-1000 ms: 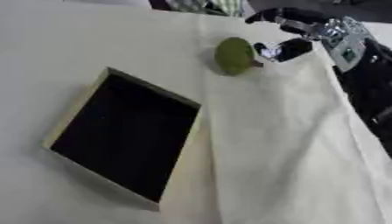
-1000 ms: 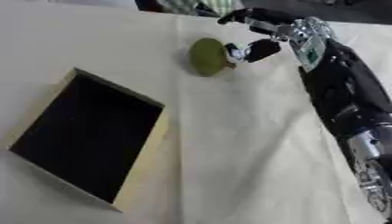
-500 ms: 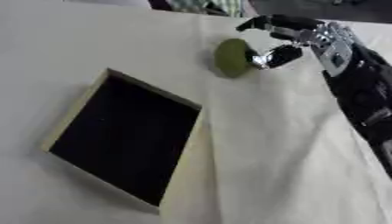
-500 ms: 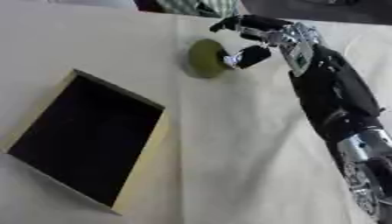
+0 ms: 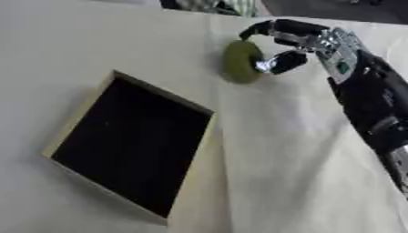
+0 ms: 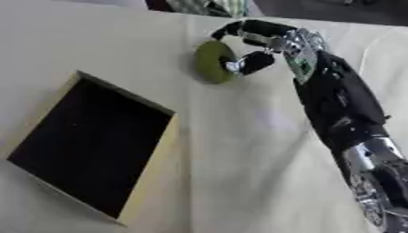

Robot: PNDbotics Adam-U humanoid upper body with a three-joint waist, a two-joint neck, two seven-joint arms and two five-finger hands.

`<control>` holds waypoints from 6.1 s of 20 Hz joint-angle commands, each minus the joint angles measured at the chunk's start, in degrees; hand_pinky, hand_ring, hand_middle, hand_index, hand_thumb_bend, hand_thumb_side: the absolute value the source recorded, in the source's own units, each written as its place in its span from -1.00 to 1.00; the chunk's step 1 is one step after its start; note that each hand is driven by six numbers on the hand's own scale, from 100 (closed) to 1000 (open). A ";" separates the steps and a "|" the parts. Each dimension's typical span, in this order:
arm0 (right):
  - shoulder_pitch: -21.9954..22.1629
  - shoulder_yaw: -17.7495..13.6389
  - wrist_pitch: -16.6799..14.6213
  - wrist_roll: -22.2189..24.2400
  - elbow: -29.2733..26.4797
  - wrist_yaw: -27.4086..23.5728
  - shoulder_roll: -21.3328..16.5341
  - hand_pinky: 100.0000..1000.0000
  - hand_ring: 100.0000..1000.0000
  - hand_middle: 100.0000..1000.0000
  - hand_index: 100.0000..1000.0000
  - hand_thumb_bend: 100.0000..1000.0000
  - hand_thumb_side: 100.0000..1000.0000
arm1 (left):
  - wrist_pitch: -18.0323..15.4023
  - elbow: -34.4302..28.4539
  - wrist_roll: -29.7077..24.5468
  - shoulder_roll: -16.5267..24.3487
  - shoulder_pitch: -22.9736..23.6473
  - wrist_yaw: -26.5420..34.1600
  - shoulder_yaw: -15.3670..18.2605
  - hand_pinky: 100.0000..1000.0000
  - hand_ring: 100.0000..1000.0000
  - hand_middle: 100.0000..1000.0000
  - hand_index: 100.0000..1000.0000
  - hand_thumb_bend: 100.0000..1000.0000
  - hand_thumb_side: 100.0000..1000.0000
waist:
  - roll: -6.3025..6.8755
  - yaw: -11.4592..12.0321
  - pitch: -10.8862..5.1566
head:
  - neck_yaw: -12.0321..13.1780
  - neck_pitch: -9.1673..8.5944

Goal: Pick up objects on the table and place them in the box.

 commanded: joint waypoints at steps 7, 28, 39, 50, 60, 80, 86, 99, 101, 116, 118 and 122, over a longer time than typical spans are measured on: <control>-0.27 1.08 -8.71 11.96 -0.30 -3.60 -0.25 0.88 1.00 0.39 0.60 -1.00 -1.00 | 0.02 -1.12 -0.33 0.90 -0.86 0.66 0.05 0.25 0.21 0.02 0.36 -0.56 -0.56 | 0.26 0.13 -1.28 | 0.07 0.00; 0.12 2.96 -9.34 9.22 -6.12 -19.44 -1.16 0.70 0.86 -0.38 -0.17 -1.00 -1.00 | 0.56 -1.12 -0.82 1.22 -0.43 0.87 -0.41 0.25 0.21 0.02 0.36 -0.57 -0.56 | 0.17 -0.61 -2.43 | 0.41 0.51; -0.24 3.90 -7.94 13.40 -12.04 -29.75 -3.21 0.66 0.80 -0.38 -0.17 -1.00 -1.00 | 0.78 -1.12 -0.94 1.48 0.19 0.79 -0.53 0.25 0.21 0.02 0.36 -0.58 -0.55 | 0.03 -1.16 -3.17 | 0.51 0.77; 0.22 8.18 -5.01 16.69 -24.09 -40.82 -5.59 0.58 0.70 -0.37 -0.17 -0.88 -1.00 | 0.73 -1.12 -0.83 1.69 0.27 0.74 -0.57 0.25 0.22 0.03 0.36 -0.57 -0.56 | -0.19 -1.29 -3.51 | 0.55 1.17; 2.13 12.89 1.00 11.69 -38.38 -38.32 -2.23 0.48 0.57 -0.35 -0.17 -0.73 -1.00 | -1.97 -1.12 1.47 2.21 -1.89 0.25 -0.38 0.27 0.24 0.05 0.37 -0.42 -0.71 | -0.03 -0.80 -3.63 | -1.15 2.10; 9.40 16.34 9.50 7.00 -52.04 -28.14 10.47 0.43 0.48 -0.35 -0.18 -0.66 -1.00 | -6.27 -1.12 9.28 6.31 4.62 -5.45 2.42 0.29 0.25 0.06 0.38 -0.34 -0.81 | 2.30 -0.57 -6.01 | -4.98 5.86; 12.73 17.18 11.61 5.92 -53.07 -22.80 14.54 0.45 0.52 -0.36 -0.18 -0.75 -1.00 | -6.77 -1.12 10.14 6.73 6.39 -6.46 2.89 0.28 0.24 0.06 0.38 -0.36 -0.80 | 2.62 -0.55 -6.06 | -4.88 5.66; 16.42 19.06 9.10 4.84 -47.64 -15.14 17.81 0.47 0.59 -0.36 -0.18 -0.83 -1.00 | -6.65 -1.12 9.67 5.91 7.14 -6.40 3.27 0.28 0.24 0.05 0.38 -0.40 -0.77 | 2.47 -0.06 -5.58 | -5.48 5.19; 16.79 19.22 8.30 3.94 -46.61 -13.34 18.17 0.47 0.60 -0.36 -0.17 -0.84 -1.00 | -6.69 -1.12 9.59 5.86 7.10 -6.31 3.28 0.28 0.24 0.05 0.38 -0.40 -0.77 | 2.42 -0.01 -5.54 | -5.59 5.15; 18.07 21.15 3.46 2.58 -42.47 -5.88 18.76 0.55 0.85 0.05 0.28 -0.66 -1.00 | -6.39 -1.12 8.80 5.50 7.23 -5.87 3.27 0.28 0.24 0.05 0.38 -0.43 -0.75 | 2.40 -0.15 -5.41 | -6.00 5.38; 18.07 20.97 3.24 2.61 -42.75 -5.47 18.64 0.62 1.00 0.24 0.50 -0.57 -1.00 | -6.31 -1.12 8.63 5.45 7.24 -5.83 3.23 0.28 0.24 0.05 0.37 -0.43 -0.74 | 2.42 -0.17 -5.42 | -6.01 5.38; 17.94 20.23 3.38 2.35 -44.29 -5.63 18.30 0.66 1.00 0.29 0.57 -0.56 -1.00 | -6.20 -1.12 8.39 5.39 7.32 -5.76 3.22 0.28 0.24 0.05 0.37 -0.44 -0.74 | 2.48 -0.21 -5.52 | -6.07 5.32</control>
